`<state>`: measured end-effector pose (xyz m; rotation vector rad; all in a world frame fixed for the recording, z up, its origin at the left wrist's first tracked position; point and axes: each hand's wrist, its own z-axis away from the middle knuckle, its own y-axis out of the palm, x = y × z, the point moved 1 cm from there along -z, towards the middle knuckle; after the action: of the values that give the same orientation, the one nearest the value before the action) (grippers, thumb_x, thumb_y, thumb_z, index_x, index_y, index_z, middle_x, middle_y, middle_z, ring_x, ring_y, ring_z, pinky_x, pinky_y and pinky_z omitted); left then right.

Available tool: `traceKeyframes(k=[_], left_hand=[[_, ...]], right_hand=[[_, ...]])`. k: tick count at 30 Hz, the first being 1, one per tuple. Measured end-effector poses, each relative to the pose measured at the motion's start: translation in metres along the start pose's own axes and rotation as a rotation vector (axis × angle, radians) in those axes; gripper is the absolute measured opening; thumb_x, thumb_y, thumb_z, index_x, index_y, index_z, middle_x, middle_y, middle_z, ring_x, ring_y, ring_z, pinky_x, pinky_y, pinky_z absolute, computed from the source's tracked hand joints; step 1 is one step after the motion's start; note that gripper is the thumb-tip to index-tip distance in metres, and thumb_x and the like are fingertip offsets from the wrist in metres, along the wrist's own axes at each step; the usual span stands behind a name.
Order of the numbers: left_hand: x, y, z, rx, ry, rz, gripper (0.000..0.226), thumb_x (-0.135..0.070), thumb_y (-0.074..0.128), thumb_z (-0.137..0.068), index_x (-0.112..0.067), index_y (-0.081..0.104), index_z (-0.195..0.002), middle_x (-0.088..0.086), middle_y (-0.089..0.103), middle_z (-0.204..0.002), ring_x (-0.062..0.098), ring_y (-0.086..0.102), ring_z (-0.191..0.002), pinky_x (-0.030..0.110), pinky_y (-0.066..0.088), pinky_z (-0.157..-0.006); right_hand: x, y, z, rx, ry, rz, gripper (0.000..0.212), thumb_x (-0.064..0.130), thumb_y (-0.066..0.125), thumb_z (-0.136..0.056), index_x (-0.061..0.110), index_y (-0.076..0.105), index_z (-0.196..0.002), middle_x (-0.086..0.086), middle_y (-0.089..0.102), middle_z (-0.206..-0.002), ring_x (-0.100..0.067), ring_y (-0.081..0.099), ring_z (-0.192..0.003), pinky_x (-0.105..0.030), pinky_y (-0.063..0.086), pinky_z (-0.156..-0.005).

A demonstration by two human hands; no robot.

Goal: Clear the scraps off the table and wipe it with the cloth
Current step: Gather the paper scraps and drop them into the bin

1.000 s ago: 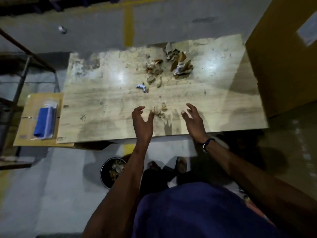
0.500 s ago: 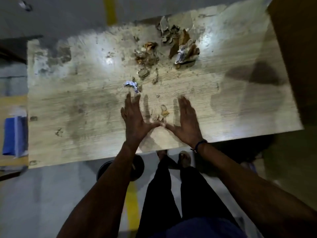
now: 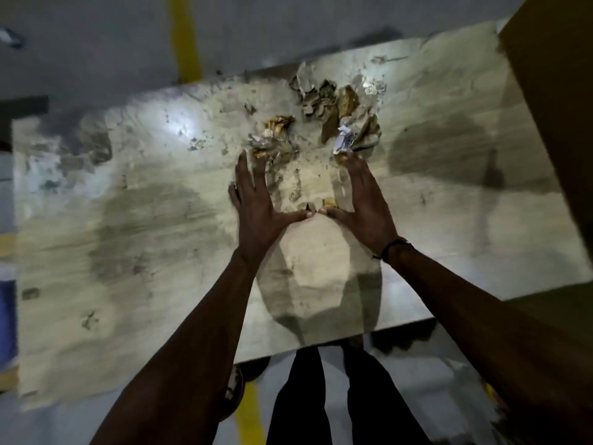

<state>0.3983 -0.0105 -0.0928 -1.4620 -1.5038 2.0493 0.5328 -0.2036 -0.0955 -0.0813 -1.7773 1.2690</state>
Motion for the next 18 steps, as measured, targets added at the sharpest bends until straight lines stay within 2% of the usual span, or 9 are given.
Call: traceKeyframes(k=[3,5,8,10,11,13,15,16,18], left_hand=[[0.001,-0.005,-0.010,0.005,0.025,0.012,0.143,-0.087,0.081,-0.057,-0.020,0.018,-0.167,0.011,0.001,-0.175,0.031,0.002,-0.163,0.065,0.011,-0.125],[0.004,-0.015,-0.019,-0.029,0.048,0.022,0.137,-0.088,0.078,-0.059,-0.022,0.022,-0.165,0.008,0.005,-0.175,0.029,0.006,-0.162,0.064,0.013,-0.125],[0.011,-0.030,-0.044,-0.103,0.081,0.027,0.119,-0.083,0.076,-0.070,-0.024,0.029,-0.162,0.004,0.013,-0.174,0.025,0.013,-0.161,0.063,0.016,-0.124],[0.015,-0.032,-0.068,-0.093,0.082,0.047,0.103,-0.076,0.074,-0.079,-0.027,0.034,-0.160,0.001,0.021,-0.172,0.022,0.017,-0.160,0.062,0.016,-0.124],[0.016,-0.031,-0.081,-0.061,0.083,0.062,0.096,-0.074,0.072,-0.082,-0.029,0.037,-0.159,0.001,0.025,-0.171,0.021,0.020,-0.160,0.063,0.017,-0.124],[0.016,-0.026,-0.105,0.027,0.124,0.089,0.084,-0.071,0.069,-0.085,-0.031,0.043,-0.154,0.000,0.036,-0.165,0.020,0.032,-0.155,0.064,0.026,-0.121],[0.014,-0.019,-0.120,0.102,0.188,0.110,0.073,-0.069,0.069,-0.088,-0.031,0.050,-0.148,0.000,0.049,-0.155,0.021,0.047,-0.144,0.061,0.041,-0.112],[0.012,-0.014,-0.121,0.124,0.213,0.125,0.069,-0.067,0.069,-0.090,-0.031,0.052,-0.146,-0.001,0.052,-0.151,0.021,0.052,-0.139,0.059,0.047,-0.107],[0.009,-0.005,-0.114,0.151,0.224,0.179,0.065,-0.065,0.069,-0.092,-0.030,0.053,-0.145,-0.003,0.053,-0.149,0.019,0.052,-0.139,0.057,0.053,-0.102]], right_hand=[[0.004,-0.013,-0.003,-0.134,-0.091,0.049,0.080,0.050,0.078,-0.088,0.010,0.047,-0.150,-0.009,0.045,-0.154,-0.027,0.043,-0.142,-0.044,0.042,-0.114],[0.006,-0.026,-0.014,-0.225,-0.071,0.051,0.071,0.048,0.084,-0.084,0.011,0.056,-0.137,-0.010,0.051,-0.139,-0.029,0.050,-0.129,-0.044,0.046,-0.103],[0.004,-0.046,-0.048,-0.385,0.025,0.056,0.070,0.053,0.081,-0.085,0.007,0.058,-0.133,-0.014,0.051,-0.134,-0.030,0.048,-0.129,-0.033,0.039,-0.111],[-0.001,-0.056,-0.080,-0.451,0.073,0.041,0.064,0.053,0.076,-0.088,0.010,0.059,-0.132,-0.013,0.050,-0.138,-0.029,0.046,-0.134,-0.024,0.032,-0.114],[-0.006,-0.060,-0.098,-0.440,0.086,0.027,0.061,0.052,0.075,-0.088,0.012,0.061,-0.131,-0.010,0.050,-0.140,-0.028,0.046,-0.136,-0.024,0.032,-0.114],[-0.015,-0.061,-0.133,-0.318,0.114,-0.029,0.060,0.054,0.072,-0.087,0.013,0.066,-0.130,-0.004,0.051,-0.143,-0.029,0.048,-0.138,-0.032,0.036,-0.116],[-0.022,-0.056,-0.157,-0.137,0.076,-0.108,0.062,0.054,0.067,-0.088,0.007,0.069,-0.129,-0.011,0.061,-0.137,-0.033,0.055,-0.133,-0.045,0.042,-0.116],[-0.023,-0.052,-0.161,-0.056,0.061,-0.127,0.063,0.055,0.064,-0.089,0.006,0.069,-0.129,-0.014,0.065,-0.134,-0.033,0.058,-0.131,-0.047,0.043,-0.114],[-0.018,-0.043,-0.154,0.022,0.048,-0.129,0.063,0.057,0.058,-0.090,0.008,0.070,-0.129,-0.013,0.068,-0.130,-0.030,0.060,-0.127,-0.041,0.043,-0.112]])
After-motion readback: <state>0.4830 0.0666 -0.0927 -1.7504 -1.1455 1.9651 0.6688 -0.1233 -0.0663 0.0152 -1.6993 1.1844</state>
